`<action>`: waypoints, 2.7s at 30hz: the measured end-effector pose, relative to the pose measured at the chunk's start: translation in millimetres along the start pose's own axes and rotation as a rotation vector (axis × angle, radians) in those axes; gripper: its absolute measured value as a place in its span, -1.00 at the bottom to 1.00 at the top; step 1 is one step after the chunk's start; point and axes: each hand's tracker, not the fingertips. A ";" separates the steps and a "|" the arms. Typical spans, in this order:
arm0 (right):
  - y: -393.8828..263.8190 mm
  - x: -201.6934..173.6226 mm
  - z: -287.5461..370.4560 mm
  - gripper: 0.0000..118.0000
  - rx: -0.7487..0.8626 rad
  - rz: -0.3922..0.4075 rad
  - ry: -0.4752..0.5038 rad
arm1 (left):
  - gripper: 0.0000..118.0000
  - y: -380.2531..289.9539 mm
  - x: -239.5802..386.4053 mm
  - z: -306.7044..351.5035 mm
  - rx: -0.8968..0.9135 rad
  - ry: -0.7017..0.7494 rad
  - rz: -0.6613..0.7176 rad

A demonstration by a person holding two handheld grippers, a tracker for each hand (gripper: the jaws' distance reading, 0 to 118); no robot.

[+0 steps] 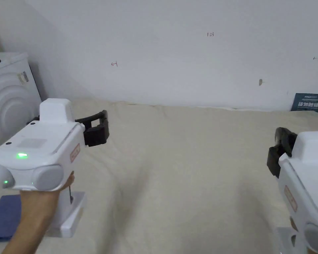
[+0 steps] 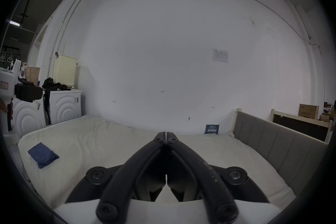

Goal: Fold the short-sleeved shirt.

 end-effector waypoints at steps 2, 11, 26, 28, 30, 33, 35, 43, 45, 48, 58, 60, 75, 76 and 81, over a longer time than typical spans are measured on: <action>1.7 9.4 6.8 -0.97 0.013 -0.002 -0.013 | 0.72 -9.2 22.7 7.1 0.028 -0.006 0.007; -0.1 38.2 31.0 -0.97 0.047 0.022 -0.076 | -0.59 -52.1 85.1 24.9 0.096 -0.068 0.016; -8.9 41.9 34.8 -0.96 0.030 0.015 -0.088 | -1.00 -59.4 100.0 28.3 0.077 -0.098 0.001; -9.7 41.5 34.6 -0.96 0.028 0.011 -0.085 | -1.00 -58.9 100.4 28.8 0.077 -0.099 -0.002; -9.9 40.0 34.8 -0.96 0.026 0.009 -0.083 | -1.00 -58.2 100.0 29.0 0.076 -0.102 0.004; -10.0 38.8 34.2 -0.96 0.023 0.009 -0.080 | -1.00 -58.3 100.3 28.3 0.078 -0.097 -0.005; -9.4 37.8 34.5 -0.96 0.023 0.009 -0.079 | -1.00 -58.3 99.4 27.5 0.075 -0.098 0.003; -7.4 34.7 34.8 -0.96 0.025 0.015 -0.078 | -1.00 -57.4 96.2 26.9 0.077 -0.093 0.002; -7.4 33.8 35.0 -0.96 0.024 0.015 -0.077 | -1.00 -57.7 94.6 26.2 0.077 -0.090 -0.001; -7.2 32.7 36.2 -0.96 0.024 0.016 -0.076 | -1.00 -58.1 93.4 26.4 0.074 -0.090 -0.002; -5.6 31.1 38.0 -0.96 0.026 0.014 -0.073 | -1.00 -59.8 91.2 27.1 0.068 -0.089 -0.012; -5.3 30.7 38.4 -0.96 0.027 0.012 -0.075 | -1.00 -60.2 90.6 27.2 0.065 -0.087 -0.018; -5.8 30.0 38.8 -0.96 0.030 0.013 -0.070 | -1.00 -63.1 88.2 25.7 0.056 -0.084 -0.022; -5.8 30.1 38.7 -0.96 0.029 0.012 -0.070 | -1.00 -63.0 87.7 25.7 0.056 -0.084 -0.021; -6.6 30.2 37.8 -0.81 0.023 0.018 -0.074 | -0.96 -63.1 86.7 25.6 0.058 -0.085 -0.018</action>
